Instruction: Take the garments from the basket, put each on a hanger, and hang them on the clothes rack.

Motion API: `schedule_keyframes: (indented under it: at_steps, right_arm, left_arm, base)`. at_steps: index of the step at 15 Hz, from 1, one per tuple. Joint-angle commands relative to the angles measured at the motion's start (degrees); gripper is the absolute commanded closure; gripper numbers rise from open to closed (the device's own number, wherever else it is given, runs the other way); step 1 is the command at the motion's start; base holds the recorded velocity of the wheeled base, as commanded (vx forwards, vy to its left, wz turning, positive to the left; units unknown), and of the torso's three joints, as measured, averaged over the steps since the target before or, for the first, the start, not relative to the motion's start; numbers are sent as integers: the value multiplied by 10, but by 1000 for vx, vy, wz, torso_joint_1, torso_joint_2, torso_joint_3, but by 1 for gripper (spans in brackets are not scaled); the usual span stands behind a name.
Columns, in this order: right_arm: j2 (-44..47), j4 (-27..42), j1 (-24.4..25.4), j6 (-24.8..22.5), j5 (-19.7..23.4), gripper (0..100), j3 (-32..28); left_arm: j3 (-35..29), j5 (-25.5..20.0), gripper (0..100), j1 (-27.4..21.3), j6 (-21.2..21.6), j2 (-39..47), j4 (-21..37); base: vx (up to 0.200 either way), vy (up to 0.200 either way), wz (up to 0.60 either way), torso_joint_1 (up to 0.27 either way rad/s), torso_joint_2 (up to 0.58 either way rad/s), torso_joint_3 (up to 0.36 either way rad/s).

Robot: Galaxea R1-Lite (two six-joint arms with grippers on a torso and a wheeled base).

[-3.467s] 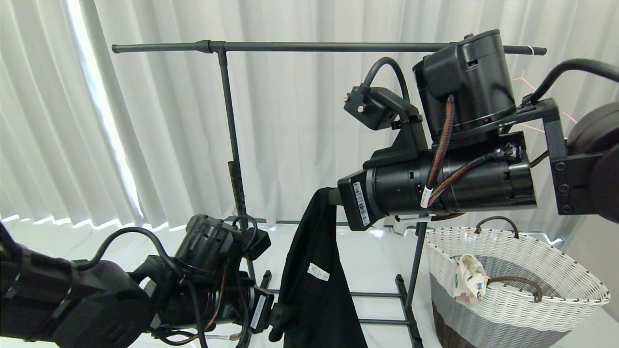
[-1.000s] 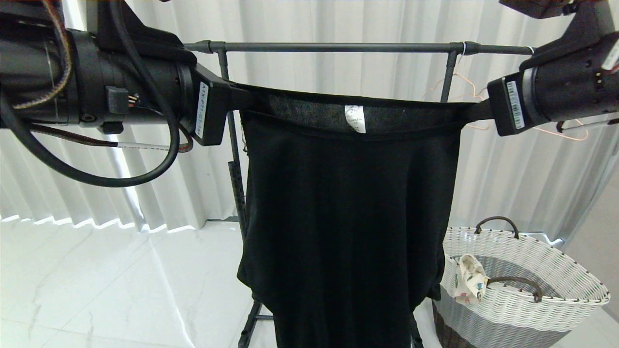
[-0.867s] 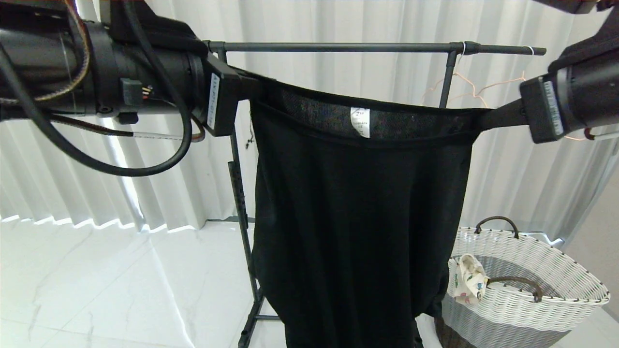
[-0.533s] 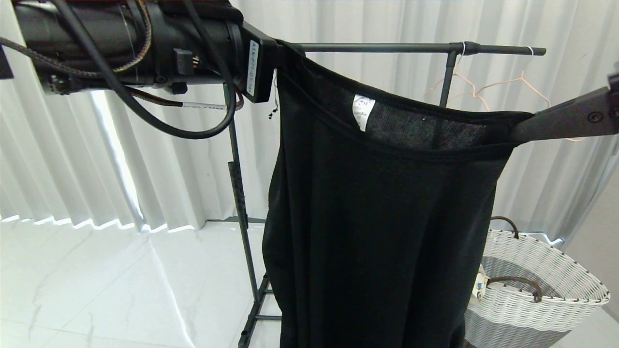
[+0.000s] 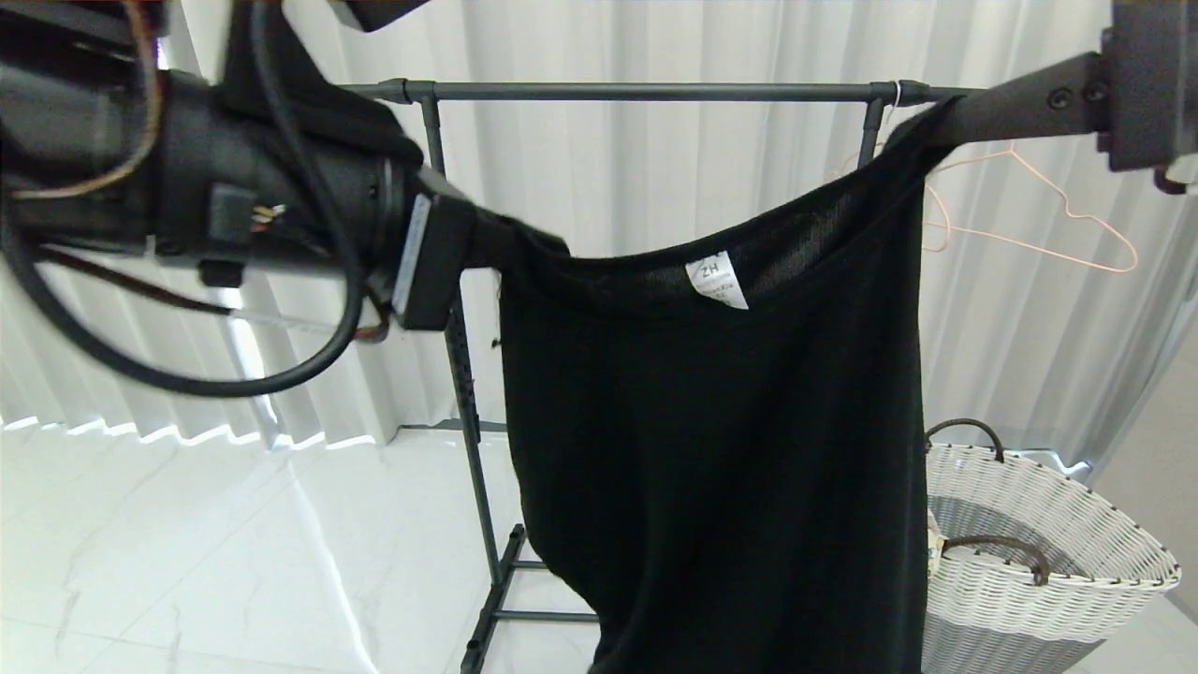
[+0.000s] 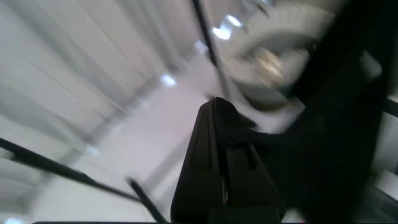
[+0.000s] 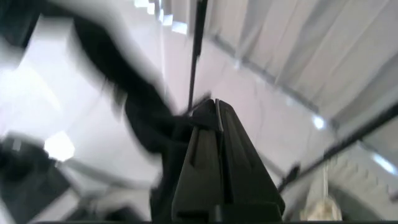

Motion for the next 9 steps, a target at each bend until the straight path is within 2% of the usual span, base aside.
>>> schedule_keyframes:
  at_steps: [1, 2, 3, 9]
  right_arm:
    - [42, -35, -2, -1, 0, 100, -2]
    - [49, -50, -1, -2, 0, 100, -2]
    - [51, -53, -1, -2, 1, 100, -2]
    - [41, -51, -1, -1, 0, 100, 4]
  left_arm:
    - [2, -13, 100, -46, -21, -77, 94]
    - [2, -15, 100, -61, -21, -93, 135]
    - [2, -20, 100, -72, -22, -99, 153]
    - [1, -25, 100, -74, -21, -91, 153]
  base:
    - [0, 0, 0, 0, 0, 0]
    - [0, 0, 0, 0, 0, 0]
    - [0, 0, 0, 0, 0, 0]
    - [0, 0, 0, 0, 0, 0]
